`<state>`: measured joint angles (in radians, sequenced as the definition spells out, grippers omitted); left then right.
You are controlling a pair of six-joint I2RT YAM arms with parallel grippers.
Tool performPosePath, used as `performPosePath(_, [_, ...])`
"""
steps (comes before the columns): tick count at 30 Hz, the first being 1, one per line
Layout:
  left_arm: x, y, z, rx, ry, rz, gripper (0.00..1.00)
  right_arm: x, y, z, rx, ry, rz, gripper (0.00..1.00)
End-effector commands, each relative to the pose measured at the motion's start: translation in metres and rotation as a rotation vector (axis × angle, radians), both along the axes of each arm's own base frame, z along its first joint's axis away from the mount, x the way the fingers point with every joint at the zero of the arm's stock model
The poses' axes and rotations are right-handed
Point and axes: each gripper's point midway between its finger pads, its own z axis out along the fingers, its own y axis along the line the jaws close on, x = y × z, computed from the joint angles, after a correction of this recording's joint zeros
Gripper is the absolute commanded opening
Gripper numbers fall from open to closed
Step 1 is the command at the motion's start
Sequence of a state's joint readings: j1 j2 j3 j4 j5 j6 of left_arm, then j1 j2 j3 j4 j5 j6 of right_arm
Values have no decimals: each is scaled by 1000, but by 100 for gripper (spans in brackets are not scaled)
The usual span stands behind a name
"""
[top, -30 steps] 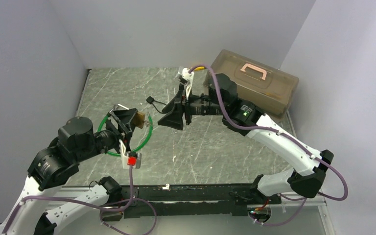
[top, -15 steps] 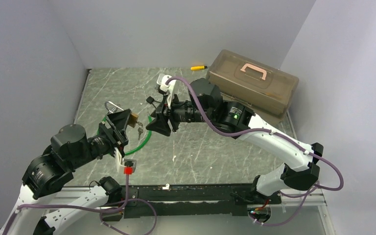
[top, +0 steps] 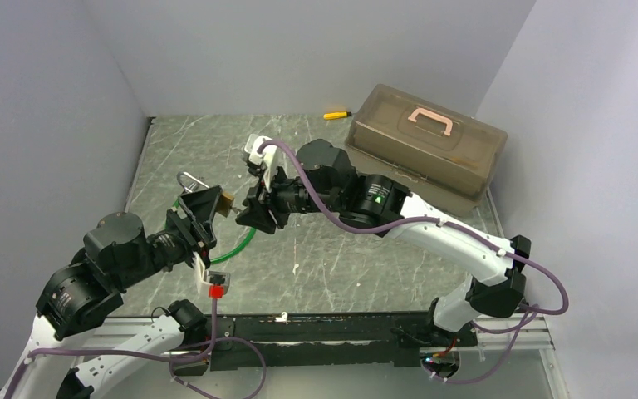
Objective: Unlock with the key
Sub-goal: Unlock the lock.
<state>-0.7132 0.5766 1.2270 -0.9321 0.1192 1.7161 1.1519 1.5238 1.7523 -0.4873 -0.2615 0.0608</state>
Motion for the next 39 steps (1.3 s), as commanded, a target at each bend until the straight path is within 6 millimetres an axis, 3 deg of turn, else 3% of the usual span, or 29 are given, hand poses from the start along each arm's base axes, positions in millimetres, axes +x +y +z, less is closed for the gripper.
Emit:
performPosePath(1, [-6, -4, 47, -112, -144, -39, 0, 1, 5, 28, 70, -44, -8, 43])
performPosePath(6, [-8, -5, 51, -122, -146, -50, 0, 4, 10, 27, 80, -37, -13, 32])
performPosePath(12, [-9, -6, 48, -111, -147, -61, 0, 5, 14, 28, 100, -27, -18, 9])
performPosePath(17, [-11, -5, 50, -114, -164, -66, 0, 6, 19, 23, 88, -19, -16, 0])
performPosePath(27, [-19, -6, 55, -103, -233, -101, 0, 9, 28, 14, 112, 71, 3, 0])
performPosePath(39, [-31, -14, 78, -140, -427, -180, 0, 17, 5, 35, 305, 356, 116, 0])
